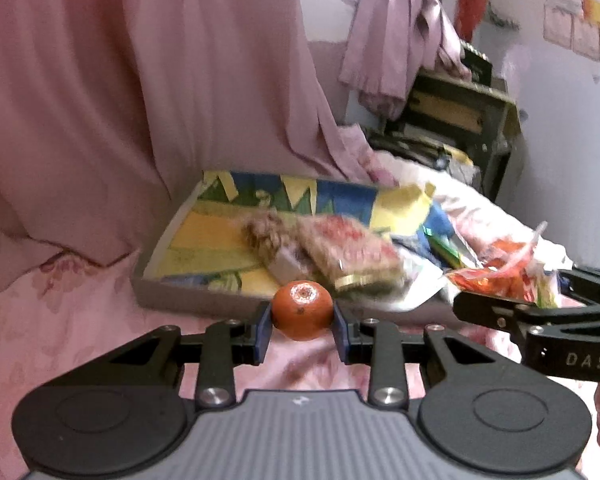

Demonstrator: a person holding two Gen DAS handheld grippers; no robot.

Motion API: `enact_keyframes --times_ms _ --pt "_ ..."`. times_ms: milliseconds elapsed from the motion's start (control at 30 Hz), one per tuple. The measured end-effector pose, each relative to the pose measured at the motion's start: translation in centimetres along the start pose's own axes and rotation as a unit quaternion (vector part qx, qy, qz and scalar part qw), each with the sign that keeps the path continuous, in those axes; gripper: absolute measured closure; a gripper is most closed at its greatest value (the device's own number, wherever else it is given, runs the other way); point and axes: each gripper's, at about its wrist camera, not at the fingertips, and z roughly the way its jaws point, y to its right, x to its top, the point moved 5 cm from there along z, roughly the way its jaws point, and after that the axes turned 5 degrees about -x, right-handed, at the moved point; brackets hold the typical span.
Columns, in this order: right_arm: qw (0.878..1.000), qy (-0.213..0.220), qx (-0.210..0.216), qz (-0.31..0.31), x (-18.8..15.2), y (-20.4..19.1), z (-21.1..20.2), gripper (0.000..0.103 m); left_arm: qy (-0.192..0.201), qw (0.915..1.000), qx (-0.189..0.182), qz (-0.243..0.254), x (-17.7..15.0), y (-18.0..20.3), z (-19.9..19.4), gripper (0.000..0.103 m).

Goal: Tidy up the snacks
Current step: 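Carry the orange over the lid while the right tool carries the jelly bag there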

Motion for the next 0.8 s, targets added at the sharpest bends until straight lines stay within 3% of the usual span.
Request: enact_keyframes --times_ms 167,400,800 --pt "0.999 0.028 -0.027 -0.006 1.7 0.9 1.2 0.031 0.019 0.9996 0.008 -0.020 1.8 -0.8 1.8 0.068" --pt "0.998 0.037 -0.052 -0.004 3.4 1.9 4.3 0.031 0.014 0.9987 0.001 -0.049 2.0 -2.4 4.9 0.068" --pt "0.996 -0.019 -0.083 -0.001 2.3 2.0 8.5 0.031 -0.005 0.9962 0.027 -0.083 1.2 -5.1 6.9 0.068"
